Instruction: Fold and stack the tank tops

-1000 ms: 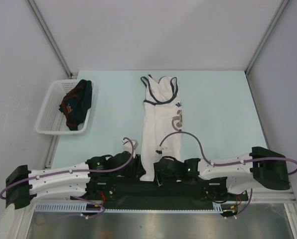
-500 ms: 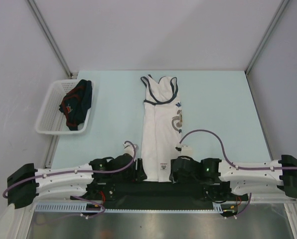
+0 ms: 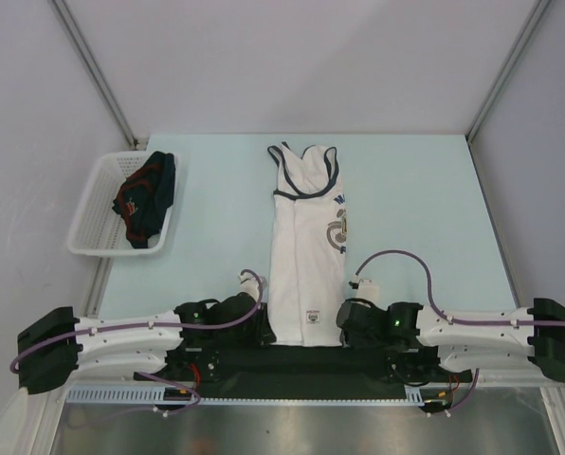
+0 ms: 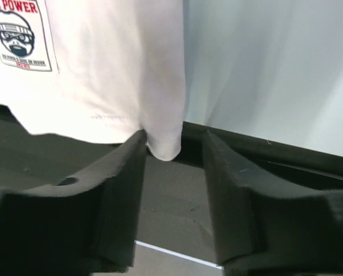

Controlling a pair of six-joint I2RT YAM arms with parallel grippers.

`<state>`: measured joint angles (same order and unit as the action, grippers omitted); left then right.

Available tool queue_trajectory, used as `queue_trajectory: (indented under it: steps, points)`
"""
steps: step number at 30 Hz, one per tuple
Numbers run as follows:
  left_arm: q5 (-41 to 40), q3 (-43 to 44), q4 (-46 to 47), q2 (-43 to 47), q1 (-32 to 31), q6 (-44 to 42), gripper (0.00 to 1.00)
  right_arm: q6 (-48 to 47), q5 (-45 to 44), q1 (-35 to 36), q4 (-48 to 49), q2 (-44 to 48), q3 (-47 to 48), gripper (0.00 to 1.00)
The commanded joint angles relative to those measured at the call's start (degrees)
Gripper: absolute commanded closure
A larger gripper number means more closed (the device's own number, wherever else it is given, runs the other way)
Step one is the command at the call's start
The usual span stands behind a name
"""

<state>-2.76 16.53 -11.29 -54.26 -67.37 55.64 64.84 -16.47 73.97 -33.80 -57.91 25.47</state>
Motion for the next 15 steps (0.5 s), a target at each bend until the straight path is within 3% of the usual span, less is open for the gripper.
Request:
queue_trajectory:
  steps: [1, 2, 6, 7, 15]
  points:
    - [0.39, -0.89, 1.80, 1.00, 0.14, 0.88, 0.74, 0.12, -0.23, -0.67, 3.39, -0.71, -0.78, 0.58]
    - [0.22, -0.89, 1.62, 1.52, 0.22, 0.88, 0.79, 0.03, 0.12, -0.67, 3.83, -0.80, -0.78, 0.62]
    - [-0.57, -0.37, -0.22, 2.31, 0.23, 1.14, 1.00, -1.99, 1.26, -0.50, 5.59, -0.80, -0.43, 0.95]
    - [-0.66, -0.28, -0.57, 2.40, 0.14, 1.05, 1.00, -2.17, 1.35, -0.50, 5.41, -0.71, 0.01, 1.00]
    - [-1.98, 4.73, -2.68, 1.71, 0.75, -0.88, 1.00, -5.15, -0.84, -1.64, 2.08, 1.13, 5.37, 1.00]
